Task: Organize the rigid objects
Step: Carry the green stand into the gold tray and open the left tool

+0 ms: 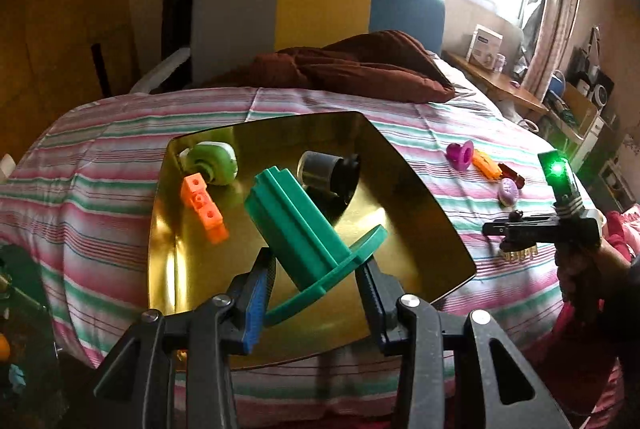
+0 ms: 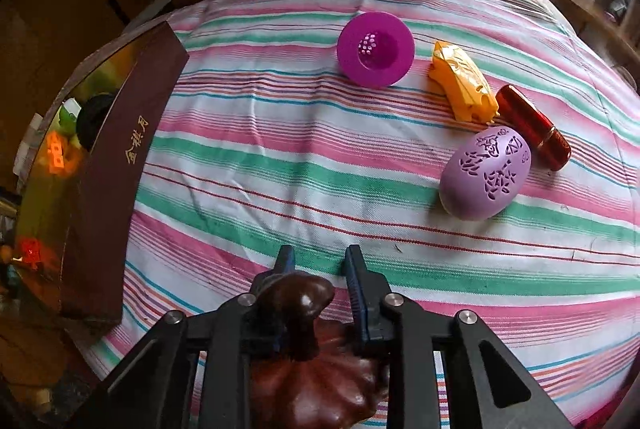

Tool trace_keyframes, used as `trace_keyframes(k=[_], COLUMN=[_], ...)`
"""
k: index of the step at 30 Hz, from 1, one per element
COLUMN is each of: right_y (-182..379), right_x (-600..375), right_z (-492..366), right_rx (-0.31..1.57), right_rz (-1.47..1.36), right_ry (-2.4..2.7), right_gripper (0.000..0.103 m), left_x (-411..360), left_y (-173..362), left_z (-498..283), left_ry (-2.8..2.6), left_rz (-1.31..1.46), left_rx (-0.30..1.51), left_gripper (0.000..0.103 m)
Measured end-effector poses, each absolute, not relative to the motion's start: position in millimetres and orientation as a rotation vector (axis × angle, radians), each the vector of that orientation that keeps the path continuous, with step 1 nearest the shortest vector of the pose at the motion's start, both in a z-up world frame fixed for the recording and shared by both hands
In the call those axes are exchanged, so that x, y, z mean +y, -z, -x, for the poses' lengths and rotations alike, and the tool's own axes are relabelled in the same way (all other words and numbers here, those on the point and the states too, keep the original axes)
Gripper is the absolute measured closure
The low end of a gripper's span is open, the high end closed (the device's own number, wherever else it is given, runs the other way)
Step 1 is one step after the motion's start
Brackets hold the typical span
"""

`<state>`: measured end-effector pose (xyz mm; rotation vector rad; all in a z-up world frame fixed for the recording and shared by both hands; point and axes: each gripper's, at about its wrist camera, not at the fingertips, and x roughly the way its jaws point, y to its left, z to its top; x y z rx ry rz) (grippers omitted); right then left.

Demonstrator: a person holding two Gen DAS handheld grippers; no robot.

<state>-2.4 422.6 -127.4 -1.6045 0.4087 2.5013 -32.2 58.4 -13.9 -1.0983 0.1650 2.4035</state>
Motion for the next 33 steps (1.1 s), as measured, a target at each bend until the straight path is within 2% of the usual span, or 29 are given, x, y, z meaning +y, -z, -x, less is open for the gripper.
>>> trace_keyframes(k=[6, 17, 33], right_y=[128, 127, 127], right_x=[419, 412, 406], right_z=[4, 6, 8], right_rx=[0.366, 0.295, 0.252], right_rz=[1.603, 1.604, 1.604], right_ry=[-2.506, -2.509, -2.508], right_gripper=[0.076, 0.076, 0.076], left_x=[48, -12, 15], left_y=[21, 42, 84], left_z=[39, 73, 124], left_ry=[-2.416, -2.402, -2.296], left_rz=[1.131, 1.263, 1.421], left_rx=[0.147, -0.023, 0.172], left_gripper=[0.062, 0.062, 0.061])
